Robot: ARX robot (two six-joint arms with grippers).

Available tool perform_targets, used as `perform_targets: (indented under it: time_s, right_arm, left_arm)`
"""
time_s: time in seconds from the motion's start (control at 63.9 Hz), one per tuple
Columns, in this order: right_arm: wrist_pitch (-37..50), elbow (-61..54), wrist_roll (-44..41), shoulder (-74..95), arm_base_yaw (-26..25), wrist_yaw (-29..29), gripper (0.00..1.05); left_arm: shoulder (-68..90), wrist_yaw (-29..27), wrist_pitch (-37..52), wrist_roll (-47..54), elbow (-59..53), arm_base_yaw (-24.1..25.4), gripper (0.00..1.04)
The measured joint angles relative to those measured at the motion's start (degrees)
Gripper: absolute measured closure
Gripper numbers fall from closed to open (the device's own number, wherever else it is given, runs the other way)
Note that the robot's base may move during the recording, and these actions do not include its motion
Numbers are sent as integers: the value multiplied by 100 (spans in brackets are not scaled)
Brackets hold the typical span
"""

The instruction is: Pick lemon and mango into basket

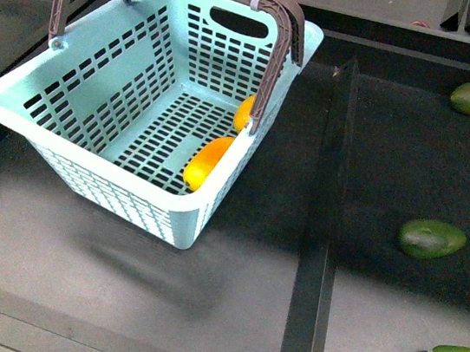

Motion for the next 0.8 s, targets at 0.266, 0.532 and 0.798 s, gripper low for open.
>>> perform_targets:
  time_s: [0.266, 0.532, 0.798]
  right_arm:
    - [0, 0, 0, 0, 0, -2, 9]
    - [0, 0, 0, 0, 0, -2, 9]
    - [0, 0, 0, 0, 0, -2, 9]
  left_arm:
    - [-1423, 632, 1637, 3740, -2472, 798, 93]
    - [-2634, 1071, 1587, 3926, -3609, 1272, 101]
    - [-3856, 1716, 986, 3956, -4249, 1810, 101]
